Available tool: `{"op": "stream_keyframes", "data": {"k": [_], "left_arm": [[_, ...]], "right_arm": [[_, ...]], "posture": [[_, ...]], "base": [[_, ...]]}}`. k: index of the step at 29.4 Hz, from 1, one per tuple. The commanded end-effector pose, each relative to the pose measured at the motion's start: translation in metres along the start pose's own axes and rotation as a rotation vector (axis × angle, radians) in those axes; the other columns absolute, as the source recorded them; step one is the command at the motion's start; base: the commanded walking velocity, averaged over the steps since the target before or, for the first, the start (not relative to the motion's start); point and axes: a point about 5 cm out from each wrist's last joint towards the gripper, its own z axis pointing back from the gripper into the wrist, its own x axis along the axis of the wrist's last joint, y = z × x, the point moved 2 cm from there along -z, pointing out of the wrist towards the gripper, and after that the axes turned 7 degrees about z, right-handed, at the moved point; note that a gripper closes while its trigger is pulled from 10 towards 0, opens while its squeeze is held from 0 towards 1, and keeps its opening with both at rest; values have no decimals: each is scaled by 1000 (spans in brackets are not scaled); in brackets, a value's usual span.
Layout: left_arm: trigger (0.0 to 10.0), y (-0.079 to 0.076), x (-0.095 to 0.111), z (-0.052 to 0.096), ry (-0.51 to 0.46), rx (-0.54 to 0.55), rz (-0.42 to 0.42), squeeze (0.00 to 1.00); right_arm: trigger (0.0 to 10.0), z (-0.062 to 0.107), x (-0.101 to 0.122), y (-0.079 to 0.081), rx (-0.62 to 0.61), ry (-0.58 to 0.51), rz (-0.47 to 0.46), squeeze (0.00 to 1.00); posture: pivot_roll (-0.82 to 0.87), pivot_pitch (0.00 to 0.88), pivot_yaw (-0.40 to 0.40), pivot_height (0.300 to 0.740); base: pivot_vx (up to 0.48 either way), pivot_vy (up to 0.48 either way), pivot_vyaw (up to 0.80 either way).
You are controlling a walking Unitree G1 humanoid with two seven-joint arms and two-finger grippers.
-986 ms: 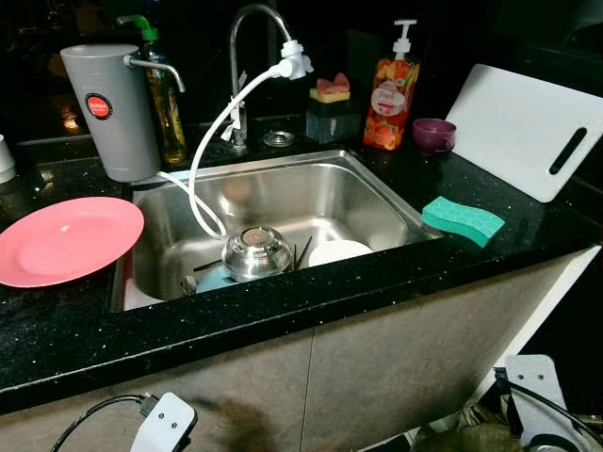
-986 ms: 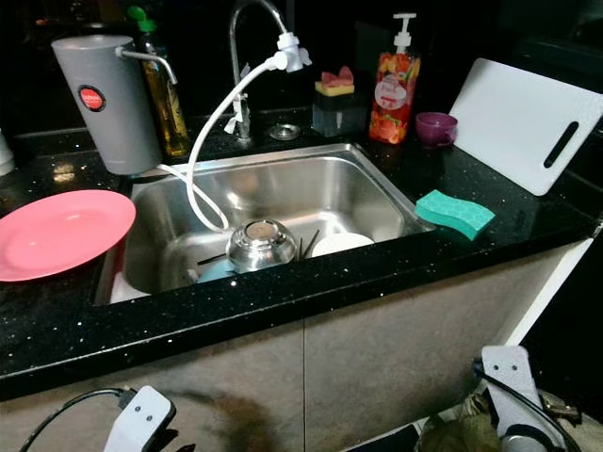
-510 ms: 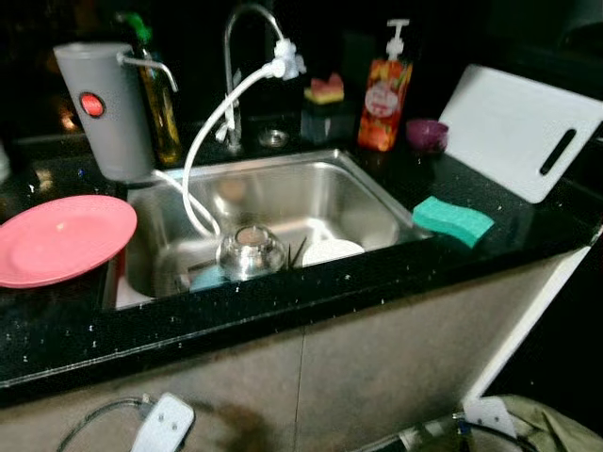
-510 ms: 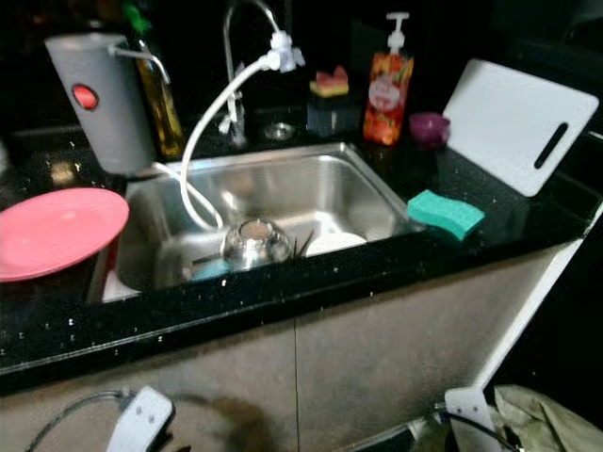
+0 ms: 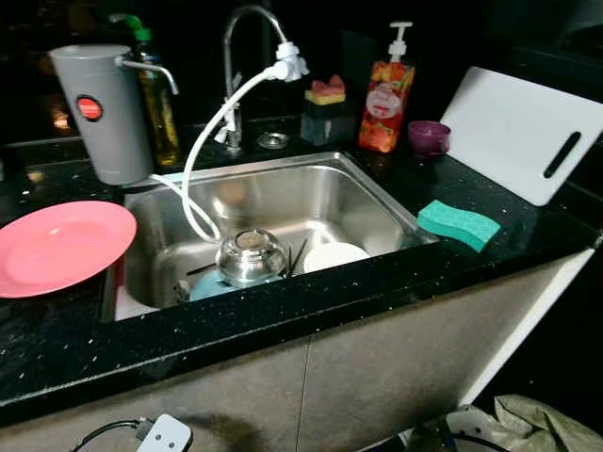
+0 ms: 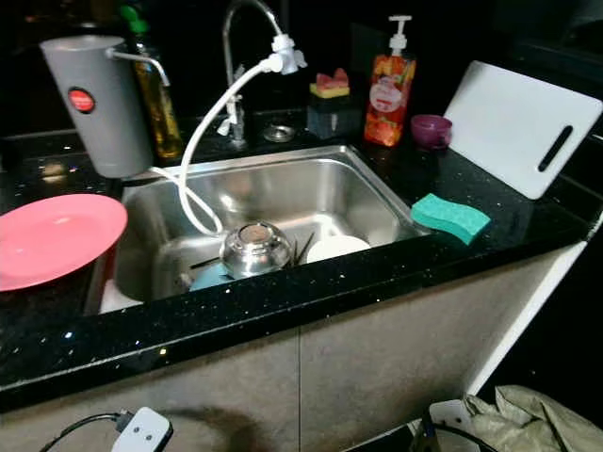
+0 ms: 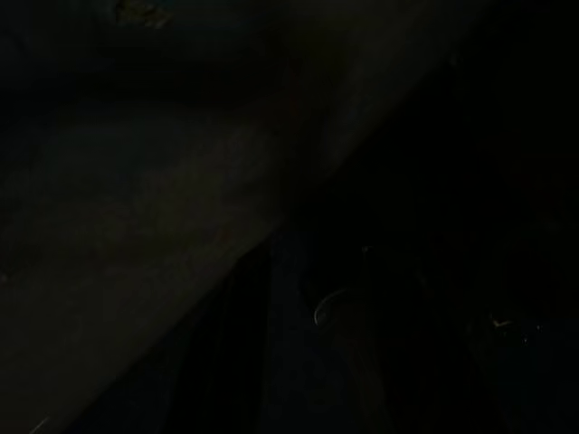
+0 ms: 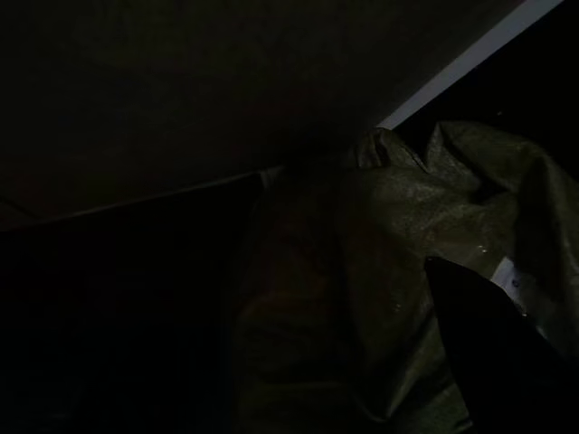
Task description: Kitchen organization
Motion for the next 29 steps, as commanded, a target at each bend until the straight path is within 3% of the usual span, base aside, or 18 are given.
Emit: {"op": "stream_keyframes", "data": {"k": [1,5,12,15,20,22,26,29], "left_arm": [[10000,1,-14,1,49,16,18,0],[10000,2,-21,1,67,28,27,0],[10000,2,-49,1,185,49,74,0],[10000,7,-73,-2,287,110,104,0],[10000,10,-85,-4,342,147,108,0],[10000,10,-104,-7,415,187,62,0],[10000,5,-108,-14,403,207,62,0],[10000,3,-105,-22,346,226,122,0]], "right_arm": [[10000,2,-8,2,11,14,-7,0],[10000,1,-11,3,13,21,-11,0],[10000,2,-31,7,19,101,-53,0],[10000,2,-46,9,35,170,-99,0],[10000,4,-53,13,62,206,-80,0],[10000,6,-63,20,102,250,-35,0],[10000,11,-72,27,154,280,0,0],[10000,14,-77,29,175,287,-12,0]], "posture": [[28,167,-37,740],[27,167,-35,740],[26,162,-35,740],[30,157,-35,740],[30,153,-35,740],[14,140,-38,740],[9,133,-44,740],[9,133,-44,740]], "base": [[0,0,0],[0,0,0],[0,0,0],[0,0,0],[0,0,0],[0,0,0],[0,0,0],[0,0,0]]}}
